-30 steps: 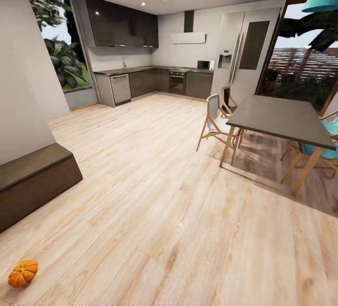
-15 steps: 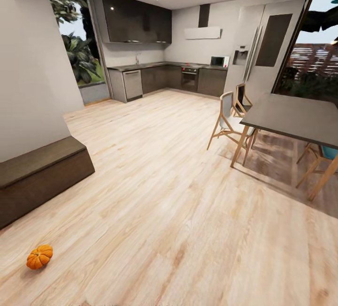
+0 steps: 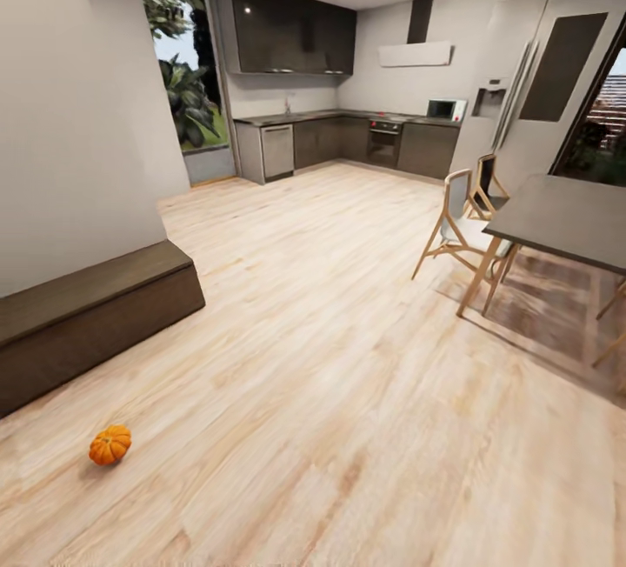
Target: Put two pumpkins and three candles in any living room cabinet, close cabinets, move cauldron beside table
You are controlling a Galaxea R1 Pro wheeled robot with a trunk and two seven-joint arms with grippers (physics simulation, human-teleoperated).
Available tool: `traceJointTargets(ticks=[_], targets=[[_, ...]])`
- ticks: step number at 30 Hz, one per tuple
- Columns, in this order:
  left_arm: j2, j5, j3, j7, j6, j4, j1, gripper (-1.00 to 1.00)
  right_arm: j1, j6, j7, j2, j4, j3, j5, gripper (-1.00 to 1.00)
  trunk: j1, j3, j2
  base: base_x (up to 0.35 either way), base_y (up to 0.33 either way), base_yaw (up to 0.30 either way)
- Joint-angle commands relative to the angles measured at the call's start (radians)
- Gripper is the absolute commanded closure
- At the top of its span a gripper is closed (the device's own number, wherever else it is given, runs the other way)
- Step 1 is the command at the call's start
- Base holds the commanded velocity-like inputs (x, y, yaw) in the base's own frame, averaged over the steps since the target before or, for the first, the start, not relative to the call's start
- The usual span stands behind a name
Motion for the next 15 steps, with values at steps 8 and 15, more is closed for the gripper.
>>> traceJointTargets(ticks=[8, 15], targets=[[0.000, 0.000, 0.000, 0.000, 0.000, 0.000, 0.000, -1.00, 0.000, -0.011, 0.000, 0.001, 0.000, 0.000, 0.000, -1.00, 0.000, -0.006, 0.000, 0.000, 0.000, 0.259], [0.000, 0.000, 0.000, 0.000, 0.000, 0.000, 0.000, -1.00, 0.000, -0.011, 0.000, 0.001, 0.000, 0.000, 0.000, -1.00, 0.000, -0.011, 0.000, 0.000, 0.000, 0.259]])
